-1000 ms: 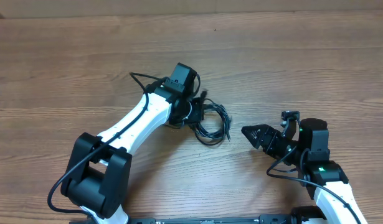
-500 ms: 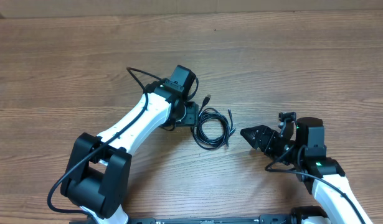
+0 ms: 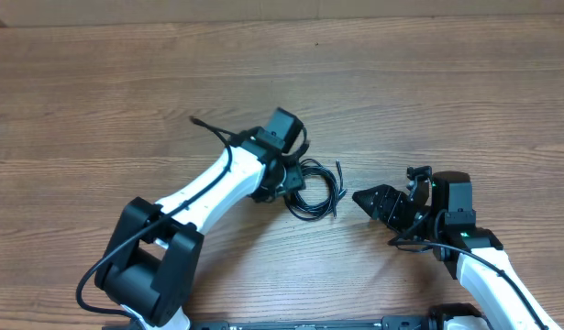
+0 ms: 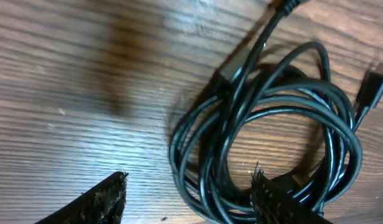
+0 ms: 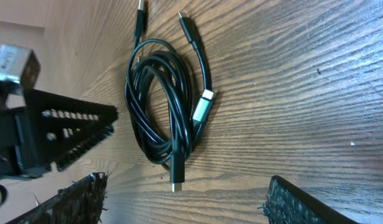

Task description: Untangle cables

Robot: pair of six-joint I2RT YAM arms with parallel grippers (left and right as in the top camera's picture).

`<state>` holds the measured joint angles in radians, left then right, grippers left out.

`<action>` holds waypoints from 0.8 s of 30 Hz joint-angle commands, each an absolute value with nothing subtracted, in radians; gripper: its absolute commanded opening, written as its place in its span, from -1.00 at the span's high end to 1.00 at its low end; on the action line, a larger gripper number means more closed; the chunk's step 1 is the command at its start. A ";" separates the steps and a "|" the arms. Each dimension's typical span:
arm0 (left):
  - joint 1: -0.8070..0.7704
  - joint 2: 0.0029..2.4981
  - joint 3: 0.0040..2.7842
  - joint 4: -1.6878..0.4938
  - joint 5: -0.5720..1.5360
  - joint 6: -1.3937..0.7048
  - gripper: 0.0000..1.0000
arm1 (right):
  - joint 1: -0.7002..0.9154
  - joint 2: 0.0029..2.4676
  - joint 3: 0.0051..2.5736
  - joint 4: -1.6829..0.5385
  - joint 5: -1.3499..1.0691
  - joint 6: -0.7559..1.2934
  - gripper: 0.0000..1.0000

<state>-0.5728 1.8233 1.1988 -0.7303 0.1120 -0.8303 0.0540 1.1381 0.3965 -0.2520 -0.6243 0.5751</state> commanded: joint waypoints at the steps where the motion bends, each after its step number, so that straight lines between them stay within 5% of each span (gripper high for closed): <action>1: -0.598 1.827 1.169 -0.699 0.112 -0.880 -0.29 | 0.059 1.140 0.400 -0.239 -0.628 0.567 -0.63; 6: -0.623 1.864 1.144 -0.654 0.094 -0.880 -0.23 | 0.059 1.139 0.400 -0.238 -0.628 0.567 -0.63; 16: -0.622 1.932 1.141 -0.653 -0.042 -0.820 0.91 | 0.059 1.139 0.400 -0.238 -0.621 0.567 -0.62; 24: -0.539 1.893 1.240 -0.722 -0.173 -0.387 0.92 | 0.059 1.139 0.400 -0.238 -0.617 0.567 -0.64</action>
